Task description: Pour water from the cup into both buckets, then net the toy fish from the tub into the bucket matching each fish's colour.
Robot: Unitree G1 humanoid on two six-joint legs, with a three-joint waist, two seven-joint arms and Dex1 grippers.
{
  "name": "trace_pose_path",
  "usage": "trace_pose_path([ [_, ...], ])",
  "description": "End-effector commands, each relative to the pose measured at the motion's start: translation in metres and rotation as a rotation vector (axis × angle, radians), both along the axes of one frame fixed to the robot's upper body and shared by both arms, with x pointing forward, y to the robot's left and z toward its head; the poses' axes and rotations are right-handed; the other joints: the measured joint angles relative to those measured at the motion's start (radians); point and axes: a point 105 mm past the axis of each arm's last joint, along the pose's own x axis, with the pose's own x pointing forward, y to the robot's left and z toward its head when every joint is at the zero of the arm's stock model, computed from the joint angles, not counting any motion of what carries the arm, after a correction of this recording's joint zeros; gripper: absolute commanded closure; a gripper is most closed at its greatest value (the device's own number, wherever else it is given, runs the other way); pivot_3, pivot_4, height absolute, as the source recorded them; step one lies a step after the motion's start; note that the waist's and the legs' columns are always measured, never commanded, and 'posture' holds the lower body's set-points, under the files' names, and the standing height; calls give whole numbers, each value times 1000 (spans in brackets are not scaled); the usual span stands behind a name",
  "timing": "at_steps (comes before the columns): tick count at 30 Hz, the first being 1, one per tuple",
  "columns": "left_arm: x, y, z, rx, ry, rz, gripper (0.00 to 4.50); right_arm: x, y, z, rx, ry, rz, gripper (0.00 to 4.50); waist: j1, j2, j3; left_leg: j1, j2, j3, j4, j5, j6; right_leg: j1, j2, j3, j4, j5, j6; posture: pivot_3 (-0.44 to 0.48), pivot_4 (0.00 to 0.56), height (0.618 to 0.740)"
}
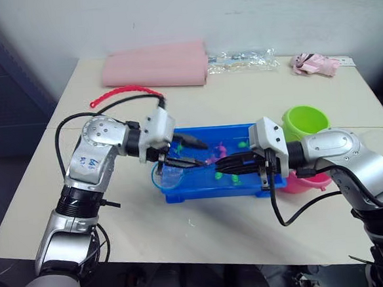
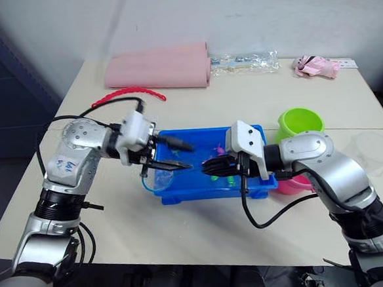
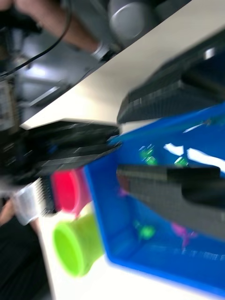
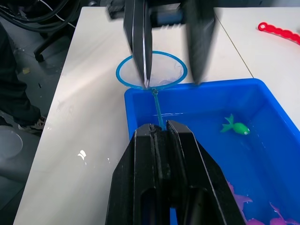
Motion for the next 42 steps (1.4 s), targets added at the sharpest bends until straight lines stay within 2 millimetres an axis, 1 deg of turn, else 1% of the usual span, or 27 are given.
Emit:
trace_pose_path([
  [1,6,48,30,-106,-50,153,935,-1,-23,19,-12,-71,-46,4500,-3,0,0,0,0,0,-1,0,0,0,0,0,0,0,0,0,150,740],
  [3,8,68,21,-80,-58,227,164,-3,-36,22,-14,-65,-83,4500,-3,0,0,1,0,0,-1,0,0,0,1,0,-1,0,0,0,150,740],
  [4,8,74,18,-75,-59,250,78,-4,-40,23,-15,-63,-99,4500,-2,0,0,1,0,1,-2,0,0,0,1,0,-1,0,0,0,150,740],
  [5,9,79,17,-84,-63,276,78,-5,-46,23,-19,-63,-118,4500,0,0,0,1,0,1,-2,0,0,1,1,0,-2,0,0,0,150,740],
  [6,10,87,10,-81,-67,317,78,-4,-60,23,-48,-70,-168,4500,2,0,0,1,0,1,-2,0,0,1,1,0,-2,0,0,0,150,740],
  [8,9,95,0,-80,-75,354,78,-5,-80,23,-94,-84,-234,4500,9,0,0,1,0,1,-1,0,0,1,0,0,-1,0,0,0,150,740],
  [9,7,100,-8,-82,-57,373,78,-3,-91,25,-117,-98,-280,4500,9,0,0,0,0,0,0,-1,0,1,0,0,-2,0,1,0,150,740],
  [10,6,102,-14,-85,-43,383,78,-3,-97,27,-128,-108,-306,4500,9,0,0,0,0,0,0,-1,1,1,0,0,-2,0,1,0,150,740],
  [12,-3,104,-35,-61,36,383,78,-1,-115,32,-188,-155,-374,4500,6,1,0,1,0,2,0,-2,2,2,0,1,-3,1,1,0,150,740],
  [14,-11,99,-47,-61,100,365,78,0,-125,34,-244,-186,-398,4500,2,1,1,2,0,3,-1,-2,1,1,0,3,-3,1,1,0,150,740],
  [18,-17,84,-58,-51,165,315,78,5,-132,36,-352,-253,-394,4500,3,3,2,2,3,5,0,-3,0,1,3,5,-3,1,1,0,150,740],
  [19,-17,80,-58,-57,169,304,78,8,-136,36,-405,-287,-389,4500,3,3,2,3,3,6,0,-3,0,0,3,7,-3,1,1,0,150,740],
  [20,-17,75,-57,-63,179,289,78,10,-141,33,-509,-341,-354,4500,3,3,2,3,3,6,0,-3,0,0,3,7,-3,1,1,0,150,740],
  [21,-17,71,-57,-66,183,275,78,13,-143,34,-549,-371,-339,4500,3,4,2,3,3,7,0,-3,0,0,3,8,-3,1,1,0,150,740],
  [24,-16,64,-58,-65,192,247,78,23,-142,41,-605,-462,-308,4500,2,4,2,4,3,9,0,-4,0,-1,3,10,-3,1,1,0,150,740],
  [27,-15,61,-58,-66,192,236,78,29,-138,42,-637,-514,-264,4500,-2,4,3,3,4,11,0,-4,-1,-3,5,11,-2,1,1,0,150,740],
  [30,-15,55,-60,-69,204,209,78,38,-132,38,-666,-525,-245,4500,-6,5,3,3,5,11,0,-4,-1,-3,6,11,-2,1,1,0,150,740],
  [38,-14,45,-62,-72,214,182,78,47,-136,33,-808,-551,-142,4500,-6,5,3,3,5,11,1,-4,-1,-3,6,12,-2,1,1,0,150,740],
  [42,-13,41,-62,-76,216,171,78,55,-136,32,-873,-588,-127,4500,-6,5,3,3,5,11,1,-4,-1,-3,6,11,-2,1,0,0,150,740],
])
